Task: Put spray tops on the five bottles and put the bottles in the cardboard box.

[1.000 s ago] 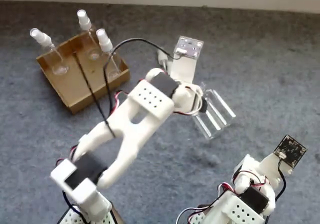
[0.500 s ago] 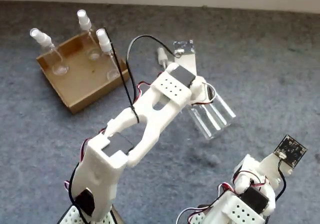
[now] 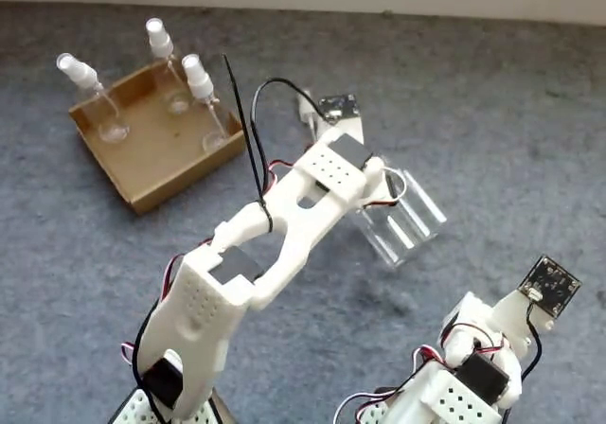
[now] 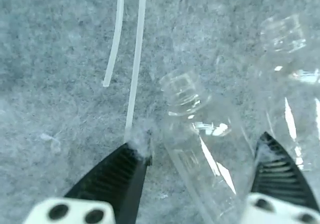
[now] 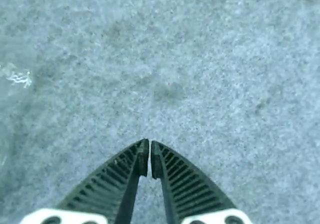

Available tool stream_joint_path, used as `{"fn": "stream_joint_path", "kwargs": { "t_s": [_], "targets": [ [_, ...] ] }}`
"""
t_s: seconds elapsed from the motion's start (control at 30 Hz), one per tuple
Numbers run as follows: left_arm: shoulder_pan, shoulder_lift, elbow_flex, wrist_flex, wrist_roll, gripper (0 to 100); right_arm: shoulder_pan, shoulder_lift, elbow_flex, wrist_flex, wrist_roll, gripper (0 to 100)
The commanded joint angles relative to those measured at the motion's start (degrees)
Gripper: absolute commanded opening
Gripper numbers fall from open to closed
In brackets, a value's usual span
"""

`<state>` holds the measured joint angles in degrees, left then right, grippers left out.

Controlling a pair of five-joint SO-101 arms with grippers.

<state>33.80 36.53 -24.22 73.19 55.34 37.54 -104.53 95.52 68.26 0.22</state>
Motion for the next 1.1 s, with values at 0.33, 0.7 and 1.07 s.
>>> {"fn": "stream_joint_path", "kwargs": {
  "t_s": [0.33, 0.7, 1.07],
  "targets": [
    [0.57, 5.14, -2.68, 0.79, 0.62, 26, 0.57, -0.84, 5.67, 0.22, 0.53, 1.2],
    [0.57, 5.49, -2.59, 0.79, 0.35, 3, 0.48, -0.84, 5.67, 0.22, 0.62, 1.2],
    [-0.04, 2.15, -6.29, 13.10, 0.26, 6, 0.40, -0.84, 5.67, 0.22, 0.62, 1.2]
  ]
}}
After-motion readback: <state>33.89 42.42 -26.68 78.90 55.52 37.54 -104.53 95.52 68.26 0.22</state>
